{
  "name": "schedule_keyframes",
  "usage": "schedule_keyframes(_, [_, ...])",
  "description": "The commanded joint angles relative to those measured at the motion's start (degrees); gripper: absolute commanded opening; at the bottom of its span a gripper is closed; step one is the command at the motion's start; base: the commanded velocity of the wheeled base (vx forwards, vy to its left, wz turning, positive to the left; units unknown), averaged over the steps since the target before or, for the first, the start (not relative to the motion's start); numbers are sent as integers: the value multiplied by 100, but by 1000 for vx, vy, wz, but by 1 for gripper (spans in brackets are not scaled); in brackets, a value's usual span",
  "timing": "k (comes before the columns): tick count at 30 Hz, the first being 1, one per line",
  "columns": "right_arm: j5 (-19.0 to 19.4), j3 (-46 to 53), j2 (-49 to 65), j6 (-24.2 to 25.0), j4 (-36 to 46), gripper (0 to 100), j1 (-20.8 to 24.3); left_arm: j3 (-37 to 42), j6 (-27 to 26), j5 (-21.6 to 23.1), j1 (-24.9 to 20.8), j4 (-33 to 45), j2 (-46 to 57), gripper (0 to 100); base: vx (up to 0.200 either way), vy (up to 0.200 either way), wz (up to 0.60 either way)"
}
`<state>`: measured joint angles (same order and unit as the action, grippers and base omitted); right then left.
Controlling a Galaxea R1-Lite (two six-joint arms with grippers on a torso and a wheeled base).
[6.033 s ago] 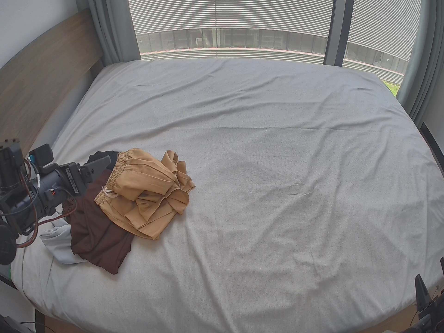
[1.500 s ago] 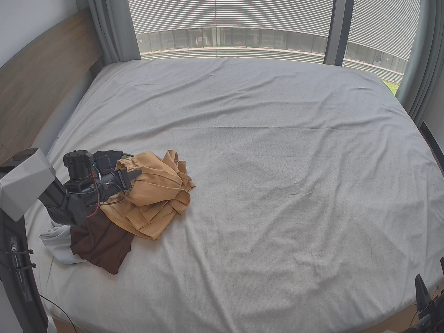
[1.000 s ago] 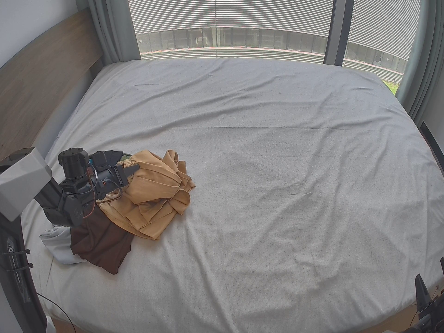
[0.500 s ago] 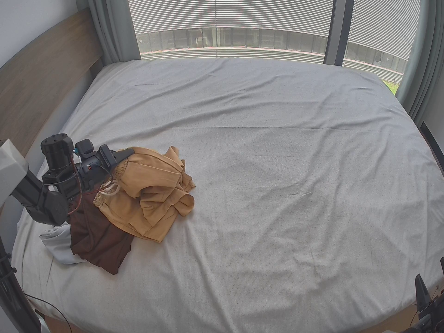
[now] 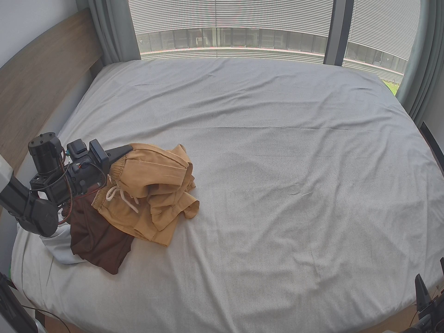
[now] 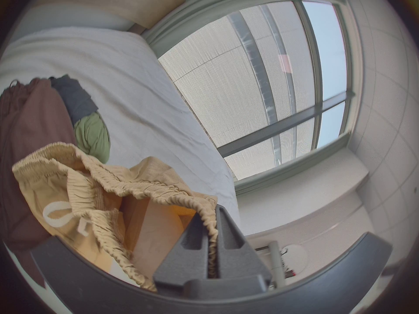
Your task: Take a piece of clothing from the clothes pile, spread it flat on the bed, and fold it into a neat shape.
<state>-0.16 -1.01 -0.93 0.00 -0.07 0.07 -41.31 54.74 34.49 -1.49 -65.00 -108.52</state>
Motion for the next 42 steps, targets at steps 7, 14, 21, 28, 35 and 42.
schedule_keyframes(7, [-2,92,93,0,-1,100,1,-527,2788,5,61,-997,68,0,0,0,0])
schedule_keyframes(14, [-2,92,93,0,-1,100,10,-254,3201,23,-168,-2368,-249,0,0,0,0])
schedule_keyframes(21, [-2,92,93,0,-1,100,1,-149,3254,-12,-467,-2368,-196,0,0,0,0])
schedule_keyframes(28, [-2,92,93,0,-1,100,10,-70,3245,-65,-853,-2377,-152,0,0,0,0])
schedule_keyframes(35, [-2,92,93,0,-1,100,1,-131,3403,-56,-1249,-2368,138,0,0,0,0])
schedule_keyframes(42, [-2,92,93,0,-1,100,1,-254,3421,-65,-1539,-2368,209,0,0,0,0])
